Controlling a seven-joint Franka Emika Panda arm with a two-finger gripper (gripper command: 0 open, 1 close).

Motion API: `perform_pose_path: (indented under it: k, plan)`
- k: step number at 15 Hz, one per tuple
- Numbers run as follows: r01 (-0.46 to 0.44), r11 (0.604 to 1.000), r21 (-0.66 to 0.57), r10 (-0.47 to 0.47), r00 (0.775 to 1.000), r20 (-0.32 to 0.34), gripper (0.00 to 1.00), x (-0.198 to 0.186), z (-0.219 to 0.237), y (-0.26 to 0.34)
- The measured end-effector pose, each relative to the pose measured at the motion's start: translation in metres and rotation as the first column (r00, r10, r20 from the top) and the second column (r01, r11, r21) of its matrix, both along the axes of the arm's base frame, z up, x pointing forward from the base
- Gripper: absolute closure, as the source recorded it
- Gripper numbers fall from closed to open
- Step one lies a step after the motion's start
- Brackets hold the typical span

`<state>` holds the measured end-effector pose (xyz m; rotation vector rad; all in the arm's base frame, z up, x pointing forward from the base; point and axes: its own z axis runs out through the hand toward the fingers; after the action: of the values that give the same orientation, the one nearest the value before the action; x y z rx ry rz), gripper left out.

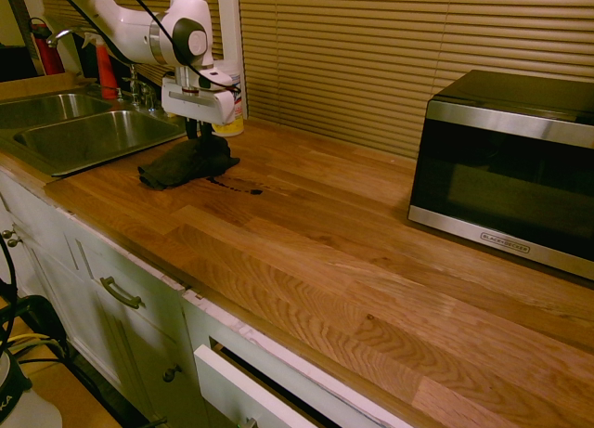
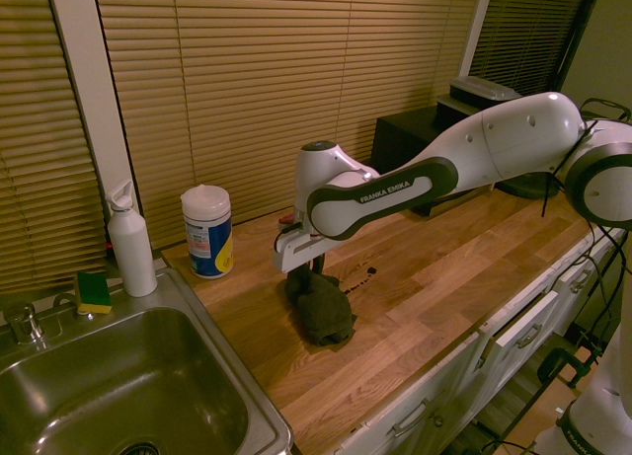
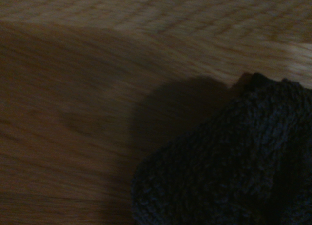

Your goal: Clear the spill

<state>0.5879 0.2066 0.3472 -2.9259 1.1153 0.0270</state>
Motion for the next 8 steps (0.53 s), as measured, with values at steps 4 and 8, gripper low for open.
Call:
perform_pose_path:
  k: [4, 8]
  plan:
    - [0.037, 0.999, -0.015, -0.037, 0.999, 0.001, 1.0, -0.002, 0.001, -0.054]
    - [0.083, 0.996, -0.028, -0.083, 0.997, 0.003, 1.0, -0.007, 0.004, -0.111]
